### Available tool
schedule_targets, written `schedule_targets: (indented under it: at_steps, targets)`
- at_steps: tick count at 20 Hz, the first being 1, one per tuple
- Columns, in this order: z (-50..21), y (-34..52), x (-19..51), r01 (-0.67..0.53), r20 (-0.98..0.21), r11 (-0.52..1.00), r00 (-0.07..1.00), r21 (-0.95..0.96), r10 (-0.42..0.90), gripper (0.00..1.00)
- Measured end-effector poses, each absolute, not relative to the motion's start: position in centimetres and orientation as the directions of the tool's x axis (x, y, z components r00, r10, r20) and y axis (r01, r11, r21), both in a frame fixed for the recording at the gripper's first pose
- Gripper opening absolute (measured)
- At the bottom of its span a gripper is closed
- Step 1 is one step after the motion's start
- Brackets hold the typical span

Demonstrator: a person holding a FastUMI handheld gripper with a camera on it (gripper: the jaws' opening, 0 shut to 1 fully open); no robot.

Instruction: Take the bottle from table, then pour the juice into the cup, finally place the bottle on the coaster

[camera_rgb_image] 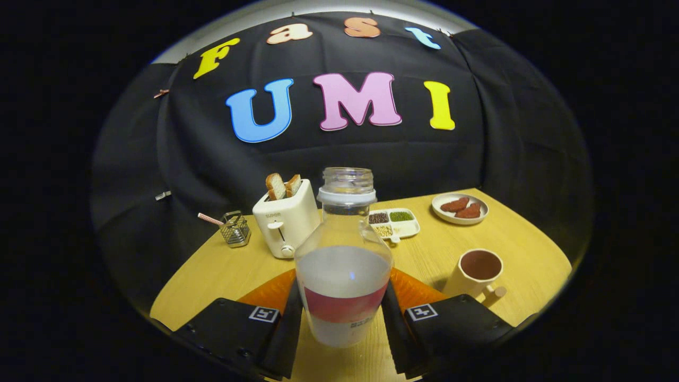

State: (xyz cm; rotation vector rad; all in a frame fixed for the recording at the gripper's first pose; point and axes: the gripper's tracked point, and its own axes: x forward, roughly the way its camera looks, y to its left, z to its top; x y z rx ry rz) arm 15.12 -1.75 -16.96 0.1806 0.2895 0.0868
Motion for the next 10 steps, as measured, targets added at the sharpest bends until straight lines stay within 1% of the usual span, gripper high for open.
schedule_targets:
  at_steps: [2, 4, 10]
  targets:
    - [-17.1, -1.7, 17.4, -0.038, -0.247, 0.993, 0.967, 0.107, 0.064, 0.72]
    - [-17.4, -1.1, 20.2, -0.034, -0.220, 0.997, 0.974, 0.072, 0.049, 0.72]
    - [-18.8, -3.1, 28.1, 0.099, -0.159, 0.994, 0.982, -0.052, -0.106, 0.72]
